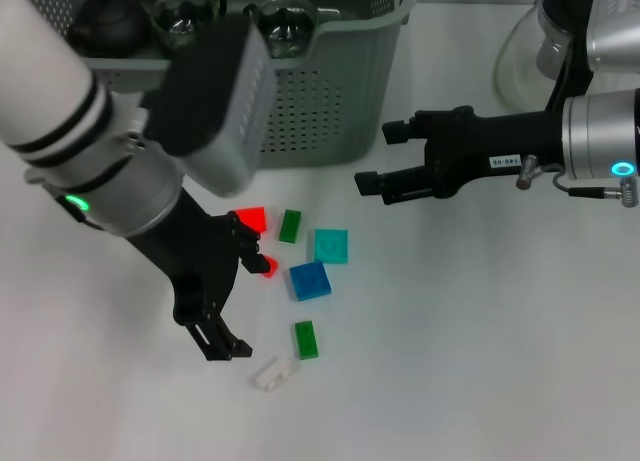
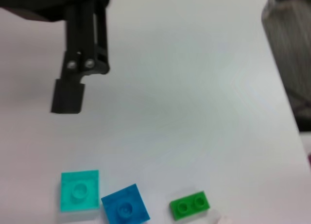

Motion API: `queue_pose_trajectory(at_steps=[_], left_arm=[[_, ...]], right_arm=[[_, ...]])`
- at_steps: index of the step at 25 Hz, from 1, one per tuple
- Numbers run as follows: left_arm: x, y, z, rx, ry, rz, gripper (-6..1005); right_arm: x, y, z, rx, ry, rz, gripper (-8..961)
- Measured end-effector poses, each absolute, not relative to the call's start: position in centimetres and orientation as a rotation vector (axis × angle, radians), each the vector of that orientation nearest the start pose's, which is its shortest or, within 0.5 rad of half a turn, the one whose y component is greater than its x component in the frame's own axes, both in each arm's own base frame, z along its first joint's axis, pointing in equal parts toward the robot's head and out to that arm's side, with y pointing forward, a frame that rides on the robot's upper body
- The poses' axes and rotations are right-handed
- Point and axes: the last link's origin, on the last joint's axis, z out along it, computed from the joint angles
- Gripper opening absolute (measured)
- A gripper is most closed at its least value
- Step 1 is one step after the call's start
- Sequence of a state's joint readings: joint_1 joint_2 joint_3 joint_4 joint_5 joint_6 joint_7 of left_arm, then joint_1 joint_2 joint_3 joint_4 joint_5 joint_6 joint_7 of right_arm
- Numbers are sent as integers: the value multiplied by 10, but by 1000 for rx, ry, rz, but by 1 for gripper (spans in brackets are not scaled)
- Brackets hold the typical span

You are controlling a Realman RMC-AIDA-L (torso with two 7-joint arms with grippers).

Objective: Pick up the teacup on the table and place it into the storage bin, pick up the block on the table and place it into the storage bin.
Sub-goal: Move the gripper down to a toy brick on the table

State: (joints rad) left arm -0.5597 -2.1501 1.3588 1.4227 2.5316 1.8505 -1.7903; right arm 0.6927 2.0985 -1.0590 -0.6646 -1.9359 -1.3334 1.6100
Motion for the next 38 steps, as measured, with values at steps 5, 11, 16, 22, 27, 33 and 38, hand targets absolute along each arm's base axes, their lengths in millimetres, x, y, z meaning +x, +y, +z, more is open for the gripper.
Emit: queue_pose_trajectory(at_steps=[5,11,16,22,27,33,38], left_arm=[[-171,300,-28,-3181,226,738,946],[-167,291,-41,-3193,484,869,943],[-164,284,-47,-3171,746,916,941],[-158,279,-51,-3123,1008,917,939],[-152,276,-63,-3082,1181,957,937],[-146,274,-74,-3041,1306,981,934],[-145,277,-78,-3041,1327,1009,932]], right_arm=[[194,372,-53,-2864,628,496,944],[198,373,-56,-2841,686,500,944],[200,375,-57,-2815,740,501,944],[203,375,-60,-2786,801,524,944],[205,376,-60,-2767,810,522,944],[207,377,-60,-2758,810,517,944],[208,377,-59,-2750,815,515,944]])
